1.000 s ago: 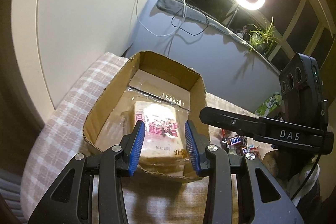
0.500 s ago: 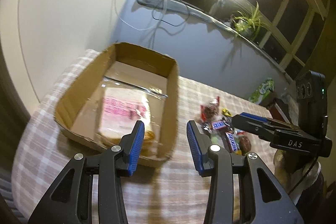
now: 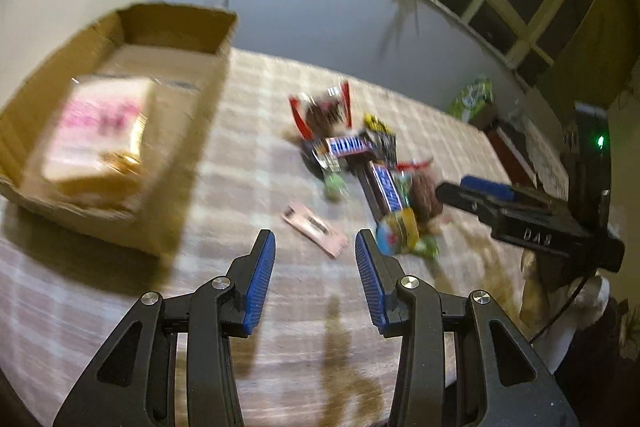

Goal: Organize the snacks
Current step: 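Grasp the pink candy bar with the left tool while the right tool grasps the brown candy bag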

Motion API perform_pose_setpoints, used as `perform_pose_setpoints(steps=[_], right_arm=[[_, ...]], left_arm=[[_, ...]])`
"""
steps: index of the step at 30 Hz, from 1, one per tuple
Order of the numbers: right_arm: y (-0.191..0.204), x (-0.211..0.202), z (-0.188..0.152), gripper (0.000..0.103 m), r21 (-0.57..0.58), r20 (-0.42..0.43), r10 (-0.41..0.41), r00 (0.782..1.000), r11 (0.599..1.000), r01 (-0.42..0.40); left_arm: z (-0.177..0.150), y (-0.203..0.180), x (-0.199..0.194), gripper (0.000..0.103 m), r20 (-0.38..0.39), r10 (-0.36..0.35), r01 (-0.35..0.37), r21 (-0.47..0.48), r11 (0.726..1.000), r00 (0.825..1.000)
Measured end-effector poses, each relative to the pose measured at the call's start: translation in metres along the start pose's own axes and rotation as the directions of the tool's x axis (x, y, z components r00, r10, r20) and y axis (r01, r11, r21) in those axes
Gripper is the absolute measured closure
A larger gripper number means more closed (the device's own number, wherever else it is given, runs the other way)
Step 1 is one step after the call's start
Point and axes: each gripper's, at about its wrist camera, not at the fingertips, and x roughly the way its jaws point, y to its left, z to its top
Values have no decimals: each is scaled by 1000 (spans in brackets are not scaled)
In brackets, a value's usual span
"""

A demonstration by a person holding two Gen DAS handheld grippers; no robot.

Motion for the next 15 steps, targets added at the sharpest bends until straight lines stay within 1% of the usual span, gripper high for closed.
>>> perform_pose_setpoints(steps=[4, 6, 11, 13, 15], right_arm=[[1, 6, -3, 34, 0, -5, 4, 1000, 1000, -4], [3, 9, -3, 40, -12, -6, 1, 1000, 1000, -1], [8, 21, -1, 42, -30, -20, -20, 1000, 999, 19], [6, 27, -1, 49, -35, -31, -36, 999, 999, 35], [1, 32, -1, 52, -32, -42, -40, 998, 999, 39]], left_arm=[[-5, -4, 16, 63, -41, 15, -15, 7, 1000, 999], [-5, -5, 21, 63, -58, 20, -20, 7, 1000, 998], [-3, -8, 32, 63, -76, 32, -31, 12, 999, 997], [-1, -10, 36, 63, -78, 35, -34, 17, 999, 996], [1, -12, 38, 63, -77, 43, -41, 25, 999, 996]])
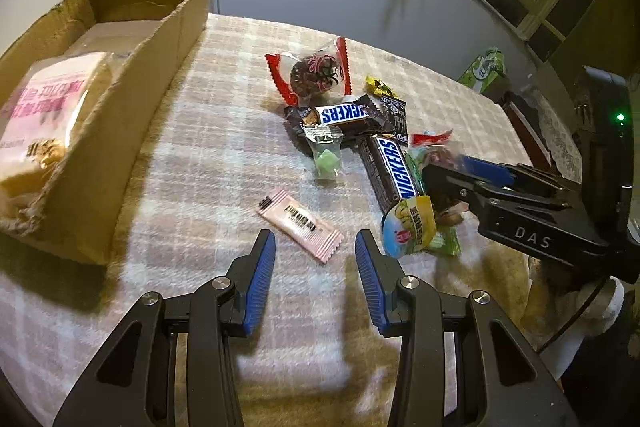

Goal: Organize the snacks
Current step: 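Grasp the pink candy bar with the left tool while the right tool grasps the brown candy bag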

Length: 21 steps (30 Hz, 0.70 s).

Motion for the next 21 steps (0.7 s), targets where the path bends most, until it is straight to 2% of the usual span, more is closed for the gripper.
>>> perform_pose_setpoints(steps=[4, 12, 14, 17, 21], right_arm=[[-8, 3, -1, 54, -1, -6, -7, 1000, 1000, 7], [-9, -3, -1, 54, -35, 0, -17, 1000, 999, 17], [-6, -5, -2, 54, -59, 0, -26, 1000, 998, 26], [0, -6, -4, 59, -96, -1, -37, 999, 995, 36], [2, -5, -5, 61, -102, -7, -28, 1000, 994, 27]], left_arm=[[5, -4, 7, 63, -1, 13, -13, 17, 1000, 1000], [8, -23, 20, 63, 3, 89, -89, 133, 987, 996], [7, -26, 22, 72, 10, 124, -124, 164, 979, 992], [7, -30, 25, 75, 20, 162, -163, 203, 966, 987], [10, -25, 25, 76, 13, 144, -144, 185, 972, 989]])
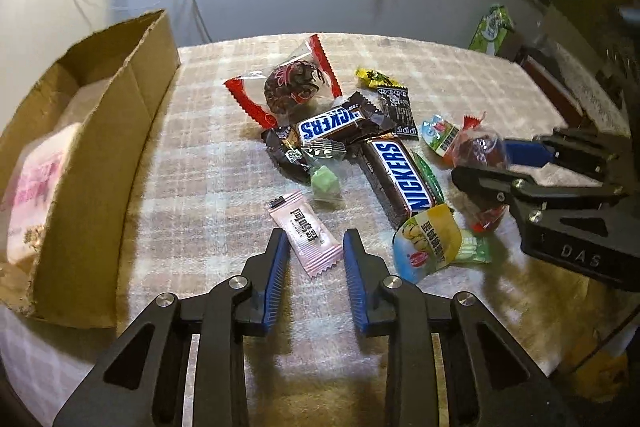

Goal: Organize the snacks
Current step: 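Grasp the pink candy bar with the left tool while the right tool grasps the brown candy bag, then carry both candies over the box and open both tools to drop them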

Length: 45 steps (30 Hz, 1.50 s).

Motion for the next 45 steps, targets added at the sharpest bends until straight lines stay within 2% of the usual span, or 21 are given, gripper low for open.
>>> perform_pose_setpoints(steps=[3, 4, 5, 10, 12, 14, 17, 24, 34, 45], right_arm=[[-2, -2, 1, 61, 13, 2, 7, 1000, 1000, -7], [-3, -2, 1, 61, 18, 3, 12, 1000, 1000, -12], [-4, -4, 1, 61, 22, 5, 13, 1000, 1000, -13], [-11, -5, 1, 65, 8, 8, -16, 1000, 1000, 16], [-20, -4, -2, 65, 23, -2, -16, 1000, 1000, 16], [-28, -3, -4, 65, 37, -4, -25, 1000, 999, 25], [-39, -4, -8, 65, 67, -3, -8, 1000, 998, 9], [-38, 2, -9, 65, 67, -4, 9, 1000, 998, -9], [-36, -4, -13, 69, 75, 19, 21, 1000, 997, -22], [-21, -35, 4, 69, 58, 91, 44, 995, 997, -50]], left_arm=[[3, 9, -1, 72, -13, -40, 39, -68, 997, 999], [4, 11, -1, 66, -16, -50, 48, -91, 995, 999], [6, 10, 0, 64, -14, -53, 51, -98, 994, 998], [13, -1, 7, 64, -14, 2, -3, -67, 998, 1000], [14, -5, 9, 65, -10, 22, -22, -42, 999, 1000], [14, -8, 10, 78, 0, 65, -65, -5, 998, 998], [13, -7, 11, 84, 9, 84, -84, 35, 996, 996], [13, -1, 9, 85, 13, 65, -65, 28, 997, 998], [4, 9, -2, 86, 34, 31, -30, -41, 999, 999], [8, 22, -41, 86, 122, 11, -1, -81, 997, 992]])
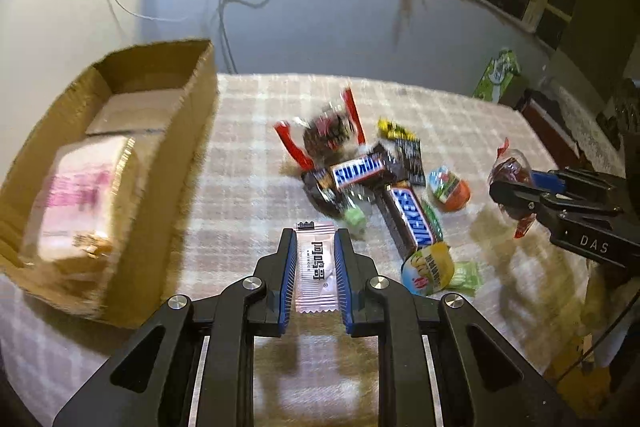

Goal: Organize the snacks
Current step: 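Carry both candies over the box and open both tools to drop them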

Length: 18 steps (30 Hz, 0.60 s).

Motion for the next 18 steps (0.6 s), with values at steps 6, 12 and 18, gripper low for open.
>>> perform_pose_setpoints(steps=[6, 12, 18], right_arm=[[27, -8, 22, 69, -44, 37, 34, 999, 998, -32], [64, -5, 49, 69, -96, 62, 86, 994, 992, -80], [100, 9, 77, 69, -147, 70, 127, 989, 982, -115]], left_arm=[[12, 23, -30, 86, 76, 15, -12, -37, 999, 997], [21, 56, -51, 86, 133, 53, -41, -89, 995, 990], [25, 92, -61, 86, 162, 91, -69, -136, 988, 983]])
